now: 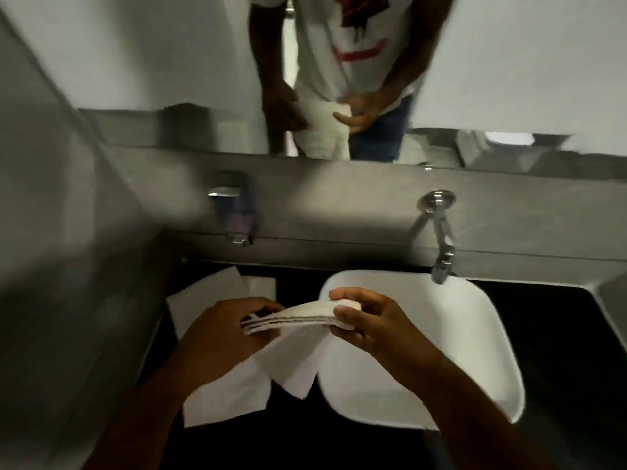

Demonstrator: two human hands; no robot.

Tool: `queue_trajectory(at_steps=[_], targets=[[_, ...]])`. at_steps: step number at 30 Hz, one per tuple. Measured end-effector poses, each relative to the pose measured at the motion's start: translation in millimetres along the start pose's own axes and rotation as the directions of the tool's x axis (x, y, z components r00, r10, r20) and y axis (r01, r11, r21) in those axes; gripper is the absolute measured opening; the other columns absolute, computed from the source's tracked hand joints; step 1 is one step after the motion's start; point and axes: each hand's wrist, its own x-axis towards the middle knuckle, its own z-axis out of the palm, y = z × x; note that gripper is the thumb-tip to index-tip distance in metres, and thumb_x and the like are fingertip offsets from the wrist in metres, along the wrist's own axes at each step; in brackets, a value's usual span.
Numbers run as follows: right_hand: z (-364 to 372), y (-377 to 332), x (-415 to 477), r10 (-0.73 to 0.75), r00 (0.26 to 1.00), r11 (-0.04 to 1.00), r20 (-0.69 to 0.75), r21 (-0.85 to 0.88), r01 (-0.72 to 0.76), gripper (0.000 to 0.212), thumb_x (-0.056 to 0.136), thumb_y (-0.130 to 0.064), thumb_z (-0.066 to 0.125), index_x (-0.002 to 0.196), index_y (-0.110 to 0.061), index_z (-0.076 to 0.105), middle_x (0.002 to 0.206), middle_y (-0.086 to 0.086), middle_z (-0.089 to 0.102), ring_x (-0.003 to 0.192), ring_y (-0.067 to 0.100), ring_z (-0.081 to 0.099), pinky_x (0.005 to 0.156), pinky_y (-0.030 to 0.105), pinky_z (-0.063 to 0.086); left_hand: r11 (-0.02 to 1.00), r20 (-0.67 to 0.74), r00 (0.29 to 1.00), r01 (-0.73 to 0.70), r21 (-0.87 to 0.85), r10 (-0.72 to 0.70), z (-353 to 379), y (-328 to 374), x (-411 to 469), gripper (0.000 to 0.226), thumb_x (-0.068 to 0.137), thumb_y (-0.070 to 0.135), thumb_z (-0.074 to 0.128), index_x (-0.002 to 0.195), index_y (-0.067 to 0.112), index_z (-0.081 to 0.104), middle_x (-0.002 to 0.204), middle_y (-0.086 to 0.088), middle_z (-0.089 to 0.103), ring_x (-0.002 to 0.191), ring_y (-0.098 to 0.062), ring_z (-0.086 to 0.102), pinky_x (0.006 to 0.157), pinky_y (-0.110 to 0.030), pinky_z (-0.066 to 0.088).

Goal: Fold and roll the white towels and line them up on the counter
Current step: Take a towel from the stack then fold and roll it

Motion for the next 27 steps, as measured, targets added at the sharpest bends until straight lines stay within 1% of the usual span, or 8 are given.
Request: queue_trajectory(at_steps=[5, 8, 11, 15, 19, 22, 25, 27], targets=[[-112, -28, -96, -0.210, 0.972, 0.950, -0.105, -0.257, 0.177, 0.055, 0.075, 0.011, 0.077, 0.123, -0.015, 0.066, 0.121, 0.009, 0.072, 0.113, 0.026, 0.069, 0.090, 0.036, 0.058, 0.959, 0.043, 0.972, -0.222, -0.175, 0.233, 80, 107, 39, 0.036, 0.087, 0.025, 0.080, 0.122, 0.030, 0.073, 0.115, 0.017, 0.075, 0.108, -0.003, 0.070, 0.097, -0.024, 0.054], [-199, -35, -133, -0.498, 0.847, 0.755, -0.188, -0.574, 0.317, 0.035, 0.081, -0.009, 0.082, 0.113, -0.018, 0.070, 0.112, 0.002, 0.072, 0.105, 0.023, 0.070, 0.087, 0.035, 0.059, 0.952, 0.134, 0.944, -0.294, -0.083, 0.303, 154, 171, 82, 0.035, 0.091, 0.036, 0.076, 0.125, 0.030, 0.070, 0.120, 0.013, 0.073, 0.111, -0.003, 0.068, 0.102, -0.033, 0.054], [-299, -38, -156, -0.604, 0.739, 0.625, -0.299, -0.753, 0.207, 0.029, 0.084, -0.019, 0.081, 0.098, -0.042, 0.070, 0.099, -0.011, 0.071, 0.093, 0.010, 0.067, 0.083, 0.030, 0.053, 0.940, 0.233, 0.918, -0.339, 0.040, 0.321, 229, 246, 119, 0.024, 0.096, 0.049, 0.063, 0.118, 0.040, 0.067, 0.112, 0.018, 0.072, 0.104, -0.003, 0.067, 0.099, -0.038, 0.054], [-414, -60, -192, -0.691, 0.609, 0.505, -0.390, -0.863, 0.021, 0.023, 0.080, -0.023, 0.083, 0.101, -0.027, 0.074, 0.106, -0.003, 0.059, 0.097, -0.001, 0.058, 0.091, 0.012, 0.043, 0.841, 0.174, 0.928, -0.372, 0.394, 0.330, 321, 338, 158, 0.034, 0.097, 0.056, 0.055, 0.125, 0.037, 0.064, 0.124, 0.008, 0.070, 0.114, -0.016, 0.064, 0.101, -0.036, 0.049], [-471, -63, -239, -0.752, 0.517, 0.476, -0.410, -0.880, -0.006, 0.021, 0.082, -0.019, 0.079, 0.101, -0.025, 0.073, 0.112, -0.012, 0.056, 0.092, 0.005, 0.061, 0.084, 0.014, 0.044, 0.775, 0.111, 0.899, -0.424, 0.468, 0.424, 389, 376, 166, 0.021, 0.090, 0.050, 0.066, 0.107, 0.039, 0.068, 0.096, 0.012, 0.073, 0.088, -0.010, 0.069, 0.077, -0.031, 0.056], [-497, -19, -259, -0.697, 0.582, 0.514, -0.420, -0.858, -0.003, 0.027, 0.087, -0.016, 0.074, 0.113, -0.024, 0.071, 0.120, -0.015, 0.057, 0.105, 0.001, 0.058, 0.090, 0.005, 0.042, 0.731, 0.192, 0.874, -0.481, 0.484, 0.447, 437, 361, 165, 0.022, 0.080, 0.040, 0.075, 0.101, 0.034, 0.070, 0.096, 0.012, 0.072, 0.085, -0.010, 0.069, 0.074, -0.027, 0.056], [-537, 61, -257, -0.464, 0.712, 0.671, -0.527, -0.734, -0.106, 0.035, 0.093, -0.016, 0.070, 0.126, -0.027, 0.067, 0.141, -0.017, 0.048, 0.130, 0.003, 0.046, 0.107, 0.019, 0.037, 0.646, 0.371, 0.829, -0.558, 0.520, 0.418, 495, 323, 175, 0.023, 0.076, 0.032, 0.077, 0.097, 0.029, 0.070, 0.101, 0.007, 0.072, 0.090, -0.020, 0.072, 0.078, -0.032, 0.058], [-554, 121, -250, -0.311, 0.776, 0.687, -0.549, -0.694, -0.216, 0.034, 0.096, -0.018, 0.066, 0.129, -0.026, 0.065, 0.145, -0.017, 0.042, 0.141, 0.010, 0.039, 0.111, 0.024, 0.031, 0.620, 0.538, 0.797, -0.575, 0.534, 0.276, 527, 293, 178, 0.021, 0.085, 0.031, 0.063, 0.104, 0.027, 0.070, 0.109, 0.004, 0.069, 0.101, -0.023, 0.069, 0.083, -0.037, 0.056]])
